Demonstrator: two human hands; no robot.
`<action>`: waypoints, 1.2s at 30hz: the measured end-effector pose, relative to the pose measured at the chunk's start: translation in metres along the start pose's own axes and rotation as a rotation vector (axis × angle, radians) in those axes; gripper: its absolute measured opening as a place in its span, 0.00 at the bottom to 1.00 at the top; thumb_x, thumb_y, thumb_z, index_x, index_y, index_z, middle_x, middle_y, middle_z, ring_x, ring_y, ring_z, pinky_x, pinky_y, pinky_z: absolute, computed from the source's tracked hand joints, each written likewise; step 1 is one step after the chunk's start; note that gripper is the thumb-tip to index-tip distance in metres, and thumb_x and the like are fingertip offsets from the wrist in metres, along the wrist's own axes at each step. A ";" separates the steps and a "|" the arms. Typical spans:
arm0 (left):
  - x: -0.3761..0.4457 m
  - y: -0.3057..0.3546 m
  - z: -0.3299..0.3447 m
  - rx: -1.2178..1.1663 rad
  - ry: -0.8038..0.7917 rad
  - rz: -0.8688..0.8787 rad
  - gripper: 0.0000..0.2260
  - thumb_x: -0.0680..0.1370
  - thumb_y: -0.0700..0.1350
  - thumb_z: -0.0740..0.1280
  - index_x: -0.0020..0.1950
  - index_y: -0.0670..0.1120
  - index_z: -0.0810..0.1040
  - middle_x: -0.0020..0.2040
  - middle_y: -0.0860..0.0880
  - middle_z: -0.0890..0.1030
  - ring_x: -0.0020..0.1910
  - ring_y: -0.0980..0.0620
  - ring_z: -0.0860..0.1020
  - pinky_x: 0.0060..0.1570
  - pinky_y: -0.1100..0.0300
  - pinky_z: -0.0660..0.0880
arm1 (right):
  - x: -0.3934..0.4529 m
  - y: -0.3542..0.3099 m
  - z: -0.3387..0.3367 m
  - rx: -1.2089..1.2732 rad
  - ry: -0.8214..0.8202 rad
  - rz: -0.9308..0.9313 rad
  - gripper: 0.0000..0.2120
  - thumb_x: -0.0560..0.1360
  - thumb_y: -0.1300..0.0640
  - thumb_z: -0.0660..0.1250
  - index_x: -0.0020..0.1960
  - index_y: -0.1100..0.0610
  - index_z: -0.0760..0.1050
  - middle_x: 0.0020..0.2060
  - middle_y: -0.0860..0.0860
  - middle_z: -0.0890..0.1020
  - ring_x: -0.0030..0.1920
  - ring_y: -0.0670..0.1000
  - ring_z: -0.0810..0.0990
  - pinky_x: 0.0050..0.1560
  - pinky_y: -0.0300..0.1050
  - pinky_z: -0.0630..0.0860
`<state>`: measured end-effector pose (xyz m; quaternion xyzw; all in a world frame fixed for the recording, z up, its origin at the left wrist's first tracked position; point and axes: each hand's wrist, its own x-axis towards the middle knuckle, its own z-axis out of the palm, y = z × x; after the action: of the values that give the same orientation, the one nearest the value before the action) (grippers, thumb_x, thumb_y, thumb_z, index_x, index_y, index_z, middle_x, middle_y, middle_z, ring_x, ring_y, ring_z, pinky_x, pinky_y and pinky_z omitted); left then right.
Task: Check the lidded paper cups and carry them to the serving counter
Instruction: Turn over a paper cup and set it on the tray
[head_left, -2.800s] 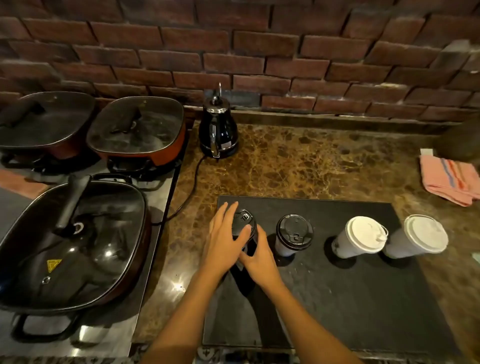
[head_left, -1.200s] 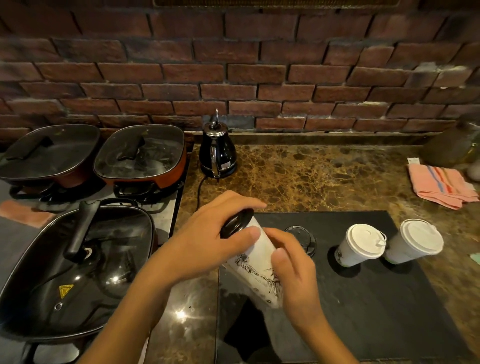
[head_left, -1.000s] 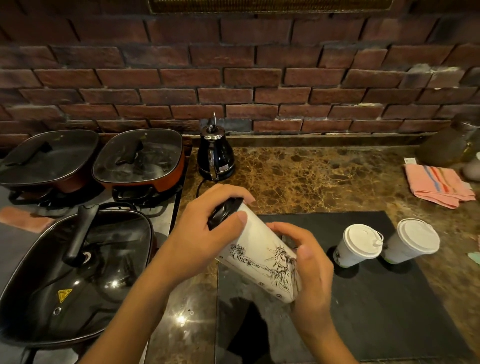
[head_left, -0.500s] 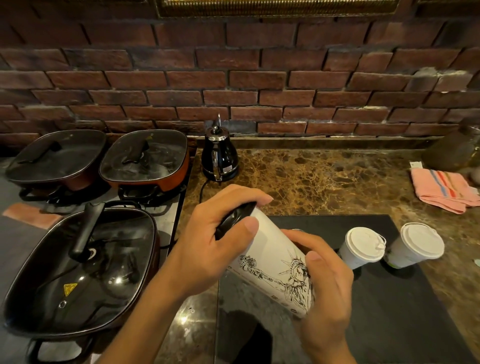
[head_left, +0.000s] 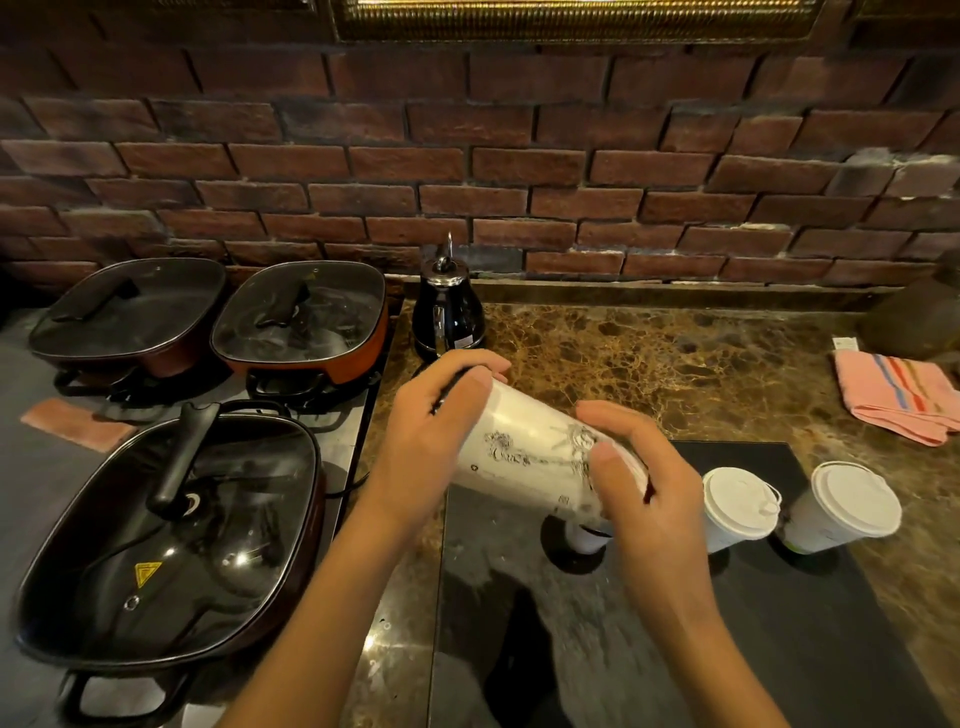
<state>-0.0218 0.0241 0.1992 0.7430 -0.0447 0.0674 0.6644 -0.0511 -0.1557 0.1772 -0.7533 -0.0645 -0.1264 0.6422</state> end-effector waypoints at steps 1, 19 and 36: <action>0.002 -0.001 0.000 -0.029 0.020 -0.036 0.16 0.76 0.58 0.63 0.58 0.52 0.82 0.53 0.47 0.84 0.52 0.41 0.82 0.47 0.39 0.79 | 0.000 -0.001 -0.001 -0.068 -0.032 -0.047 0.15 0.73 0.43 0.63 0.58 0.43 0.78 0.58 0.40 0.80 0.61 0.42 0.78 0.55 0.32 0.74; 0.004 -0.001 -0.001 0.059 -0.066 0.073 0.18 0.78 0.58 0.61 0.58 0.49 0.82 0.52 0.50 0.83 0.49 0.51 0.82 0.44 0.56 0.76 | -0.007 -0.002 0.000 0.351 -0.171 0.342 0.23 0.65 0.39 0.73 0.58 0.44 0.84 0.51 0.55 0.87 0.42 0.59 0.87 0.25 0.43 0.77; 0.003 0.006 -0.008 0.036 -0.129 0.063 0.18 0.76 0.59 0.60 0.57 0.51 0.81 0.54 0.51 0.83 0.50 0.48 0.83 0.42 0.54 0.78 | -0.008 -0.003 -0.012 0.312 -0.371 0.290 0.27 0.64 0.47 0.77 0.62 0.41 0.80 0.55 0.50 0.86 0.41 0.52 0.86 0.33 0.41 0.80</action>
<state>-0.0203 0.0313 0.2059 0.7558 -0.1094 0.0411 0.6443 -0.0603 -0.1668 0.1793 -0.6571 -0.0914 0.1184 0.7388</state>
